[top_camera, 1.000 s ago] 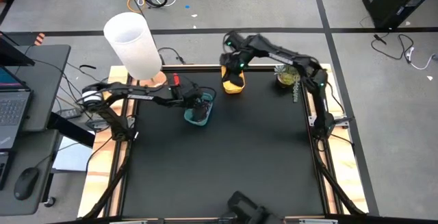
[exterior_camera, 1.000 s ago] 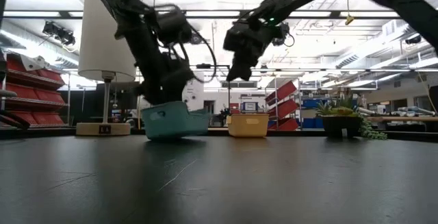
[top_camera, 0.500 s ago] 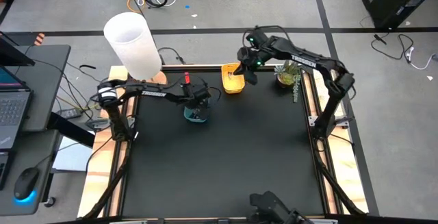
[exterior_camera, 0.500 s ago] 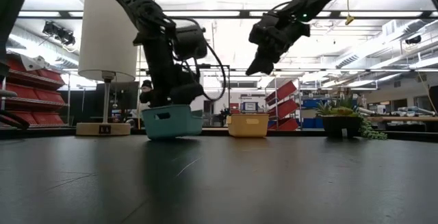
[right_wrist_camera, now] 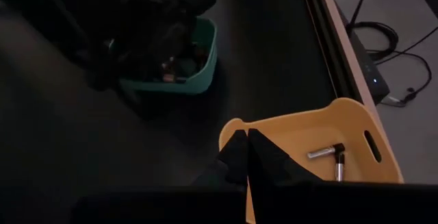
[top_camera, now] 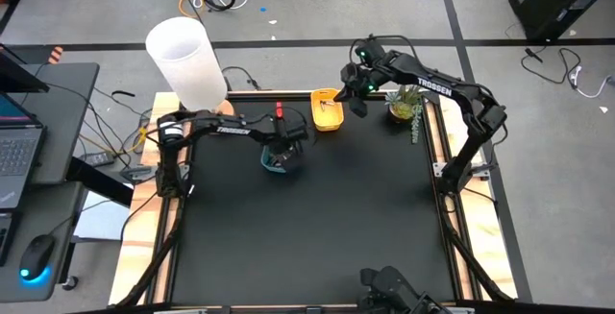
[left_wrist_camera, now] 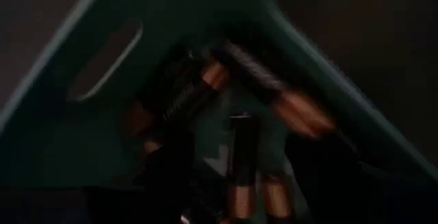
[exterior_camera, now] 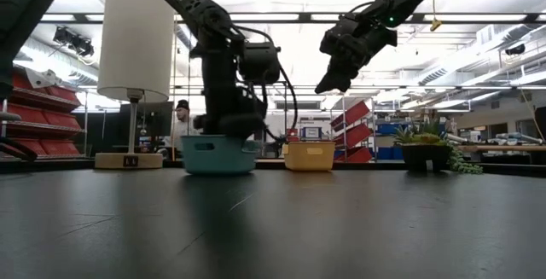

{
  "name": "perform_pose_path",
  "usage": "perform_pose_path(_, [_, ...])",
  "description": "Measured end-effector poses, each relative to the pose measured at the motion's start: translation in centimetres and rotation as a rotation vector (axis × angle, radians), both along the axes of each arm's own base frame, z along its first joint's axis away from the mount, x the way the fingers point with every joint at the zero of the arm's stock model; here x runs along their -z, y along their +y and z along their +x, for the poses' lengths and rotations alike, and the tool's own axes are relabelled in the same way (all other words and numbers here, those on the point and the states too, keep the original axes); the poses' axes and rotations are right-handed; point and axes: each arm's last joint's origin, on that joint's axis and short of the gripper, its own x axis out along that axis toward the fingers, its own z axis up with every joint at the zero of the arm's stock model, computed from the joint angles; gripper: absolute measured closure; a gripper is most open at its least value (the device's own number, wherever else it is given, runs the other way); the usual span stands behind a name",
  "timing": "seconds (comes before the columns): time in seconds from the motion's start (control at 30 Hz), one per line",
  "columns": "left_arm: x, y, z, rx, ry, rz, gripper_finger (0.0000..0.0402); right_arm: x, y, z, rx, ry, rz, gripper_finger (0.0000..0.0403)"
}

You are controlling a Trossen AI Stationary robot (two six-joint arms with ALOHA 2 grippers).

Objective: Sort batteries
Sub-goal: Put the silver black battery into the yellow bin

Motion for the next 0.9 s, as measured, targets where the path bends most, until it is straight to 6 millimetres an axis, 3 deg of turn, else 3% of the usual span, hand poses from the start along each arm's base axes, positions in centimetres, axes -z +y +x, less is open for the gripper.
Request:
perform_pose_path(0.2, [-1.0,-0.9,0.9,0.095,0.016,0.021,0.0172,0.0,0.0,0.0,0.0,0.001,0.002,0.0403])
perform_pose_path(0.37, [-3.7,-0.9,1.6,0.1,-0.009,0.064,0.0194,0.0,0.0,0.0,0.002,0.002,0.004,0.0403])
perform_pose_path(0.47, [-4.3,-0.9,1.4,0.071,0.021,0.054,0.0198,0.0,0.0,0.0,0.002,0.002,0.003,0.0403])
perform_pose_path(0.67, [-3.3,-1.0,0.3,-0.082,0.081,0.058,0.0198,0.0,0.0,0.0,0.003,0.002,0.003,0.0403])
perform_pose_path(0.9, [-2.2,-1.0,-0.1,-0.127,0.073,0.065,0.0198,-0.1,-0.2,0.1,0.003,-0.02,-0.02,0.0403])
